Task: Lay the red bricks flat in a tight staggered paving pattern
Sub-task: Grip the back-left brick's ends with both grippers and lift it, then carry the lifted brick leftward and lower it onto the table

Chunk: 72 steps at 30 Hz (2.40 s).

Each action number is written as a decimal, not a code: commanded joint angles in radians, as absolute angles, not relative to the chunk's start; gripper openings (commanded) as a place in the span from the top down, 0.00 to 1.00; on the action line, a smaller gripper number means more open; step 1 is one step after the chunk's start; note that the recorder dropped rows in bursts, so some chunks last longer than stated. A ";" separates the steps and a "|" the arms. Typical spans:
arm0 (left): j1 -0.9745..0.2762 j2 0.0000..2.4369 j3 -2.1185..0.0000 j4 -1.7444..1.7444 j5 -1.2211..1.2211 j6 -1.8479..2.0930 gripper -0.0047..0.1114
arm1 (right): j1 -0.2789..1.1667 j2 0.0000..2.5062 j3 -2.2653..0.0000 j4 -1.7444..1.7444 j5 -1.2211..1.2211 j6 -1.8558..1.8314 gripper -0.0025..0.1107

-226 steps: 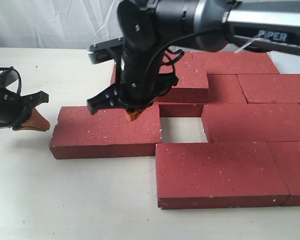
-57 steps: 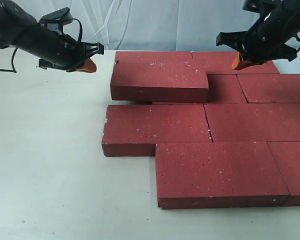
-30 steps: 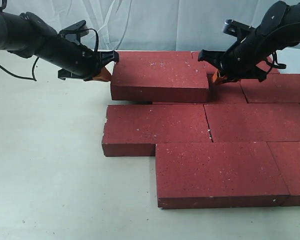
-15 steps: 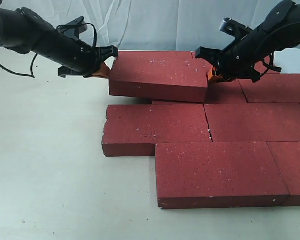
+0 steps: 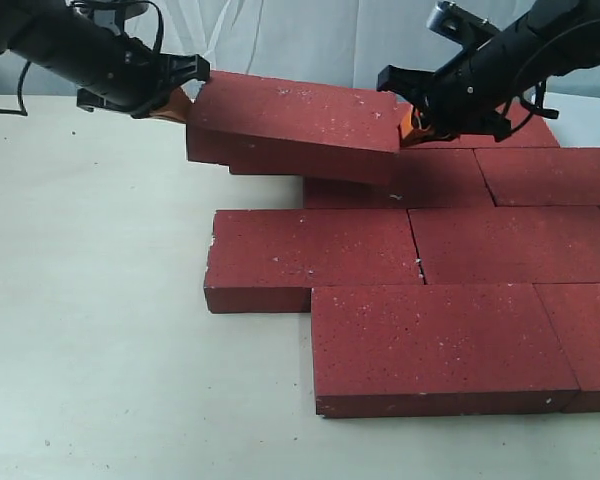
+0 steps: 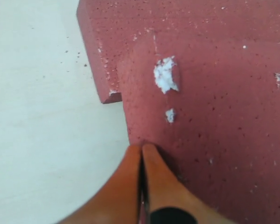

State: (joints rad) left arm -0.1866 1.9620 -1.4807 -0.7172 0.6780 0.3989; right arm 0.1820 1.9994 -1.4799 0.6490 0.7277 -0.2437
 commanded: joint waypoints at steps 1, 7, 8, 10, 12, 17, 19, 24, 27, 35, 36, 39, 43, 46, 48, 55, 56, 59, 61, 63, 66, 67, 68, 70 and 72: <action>-0.194 1.923 -1.484 -0.615 0.757 0.313 0.96 | 0.270 1.971 -1.485 0.698 0.707 -0.255 0.99; -0.162 1.872 -1.471 -0.520 0.774 0.260 0.96 | 0.354 1.971 -1.516 0.712 0.671 -0.250 0.99; -0.148 1.863 -1.460 -0.513 0.772 0.260 0.96 | 0.369 1.973 -1.525 0.717 0.666 -0.247 0.99; -0.120 1.848 -1.441 -0.506 0.769 0.260 0.96 | 0.399 1.979 -1.554 0.724 0.662 -0.242 0.99; -0.083 1.835 -1.415 -0.504 0.764 0.260 0.96 | 0.428 1.992 -1.591 0.726 0.662 -0.221 0.99; 0.007 1.812 -1.356 -0.507 0.747 0.264 0.96 | 0.484 2.043 -1.692 0.726 0.674 -0.204 0.99; 0.035 1.805 -1.334 -0.509 0.734 0.264 0.96 | 0.508 2.079 -1.747 0.726 0.690 -0.201 0.99; 0.084 1.804 -1.275 -0.516 0.666 0.273 0.96 | 0.554 2.184 -1.883 0.730 0.711 -0.160 0.99; 0.105 1.804 -1.247 -0.505 0.620 0.273 0.96 | 0.574 2.258 -1.959 0.732 0.729 -0.152 0.99; 0.148 1.817 -1.224 -0.463 0.511 0.273 0.96 | 0.598 2.406 -2.090 0.732 0.758 -0.127 0.99; 0.148 1.821 -1.224 -0.452 0.501 0.273 0.96 | 0.599 2.418 -2.090 0.732 0.758 -0.127 0.99; 0.148 1.845 -1.224 -0.433 0.479 0.273 0.96 | 0.602 2.448 -2.090 0.732 0.753 -0.127 0.99; 0.148 1.896 -1.224 -0.433 0.470 0.273 0.96 | 0.604 2.476 -2.090 0.727 0.737 -0.127 0.99; 0.148 1.929 -1.224 -0.433 0.468 0.273 0.96 | 0.604 2.494 -2.090 0.732 0.717 -0.127 0.99; 0.148 1.942 -1.224 -0.433 0.463 0.273 0.96 | 0.604 2.501 -2.090 0.732 0.700 -0.127 0.99; 0.148 1.966 -1.224 -0.433 0.436 0.271 0.96 | 0.604 2.507 -2.090 0.735 0.615 -0.127 0.99; 0.148 1.968 -1.224 -0.433 0.436 0.271 0.96 | 0.604 2.507 -2.090 0.735 0.607 -0.127 0.99; 0.148 1.987 -1.224 -0.433 0.436 0.271 0.96 | 0.604 2.507 -2.090 0.731 0.598 -0.127 0.99; 0.148 2.000 -1.224 -0.433 0.437 0.271 0.96 | 0.604 2.507 -2.090 0.717 0.589 -0.127 0.99; 0.148 2.004 -1.224 -0.433 0.440 0.271 0.96 | 0.604 2.507 -2.090 0.695 0.578 -0.127 0.99; 0.148 2.004 -1.224 -0.433 0.440 0.271 0.96 | 0.604 2.507 -2.090 0.681 0.571 -0.127 0.99; 0.148 2.004 -1.224 -0.433 0.440 0.271 0.96 | 0.604 2.507 -2.090 0.681 0.571 -0.127 0.99; 0.148 2.004 -1.224 -0.433 0.440 0.271 0.96 | 0.604 2.507 -2.090 0.678 0.574 -0.127 0.99; 0.148 2.004 -1.224 -0.409 0.440 0.271 0.96 | 0.604 2.507 -2.090 0.660 0.587 -0.127 0.99; 0.156 2.004 -1.224 -0.403 0.440 0.271 0.96 | 0.604 2.507 -2.090 0.637 0.609 -0.125 0.99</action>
